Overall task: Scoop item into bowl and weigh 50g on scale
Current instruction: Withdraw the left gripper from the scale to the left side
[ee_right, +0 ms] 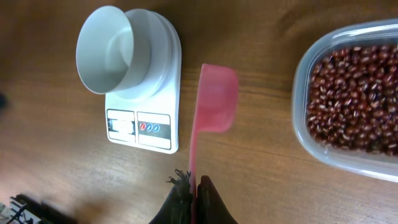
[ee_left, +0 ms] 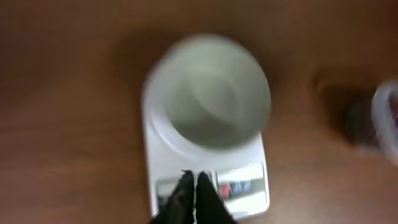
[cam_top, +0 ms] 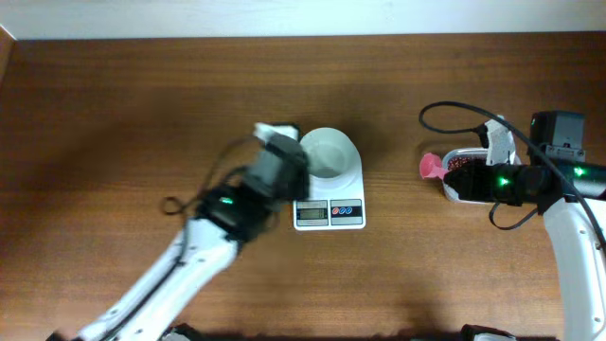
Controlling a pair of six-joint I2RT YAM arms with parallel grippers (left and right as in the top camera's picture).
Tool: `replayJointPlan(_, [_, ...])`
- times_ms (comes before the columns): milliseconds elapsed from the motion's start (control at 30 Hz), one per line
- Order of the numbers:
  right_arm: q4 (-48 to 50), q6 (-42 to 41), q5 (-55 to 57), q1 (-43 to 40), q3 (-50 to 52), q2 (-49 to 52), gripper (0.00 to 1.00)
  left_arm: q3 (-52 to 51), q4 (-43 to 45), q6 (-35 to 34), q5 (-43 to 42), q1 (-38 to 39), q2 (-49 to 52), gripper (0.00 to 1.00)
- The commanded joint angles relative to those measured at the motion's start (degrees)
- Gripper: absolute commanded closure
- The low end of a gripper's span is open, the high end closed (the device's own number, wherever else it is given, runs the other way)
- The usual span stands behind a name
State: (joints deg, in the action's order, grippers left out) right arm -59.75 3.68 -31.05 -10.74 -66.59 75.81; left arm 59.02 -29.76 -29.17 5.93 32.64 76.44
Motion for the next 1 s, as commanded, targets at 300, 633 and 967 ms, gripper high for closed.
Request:
replayJointPlan(300, [2.2, -1.6, 9.5, -0.2, -0.4, -0.4, 0.96, 2.1, 0.0, 5.3, -6.3, -33.9, -3.8, 1.00])
replayJointPlan(633, [6.3, -4.8, 9.9, -0.2, -0.4, -0.4, 0.96, 2.1, -4.0, 5.3, -7.4, -34.8, -3.8, 1.00])
replayJointPlan(967, [6.7, -7.1, 8.2, -0.2, -0.4, -0.4, 0.96, 2.1, 2.4, 5.3, 2.3, -34.8, -3.8, 1.00])
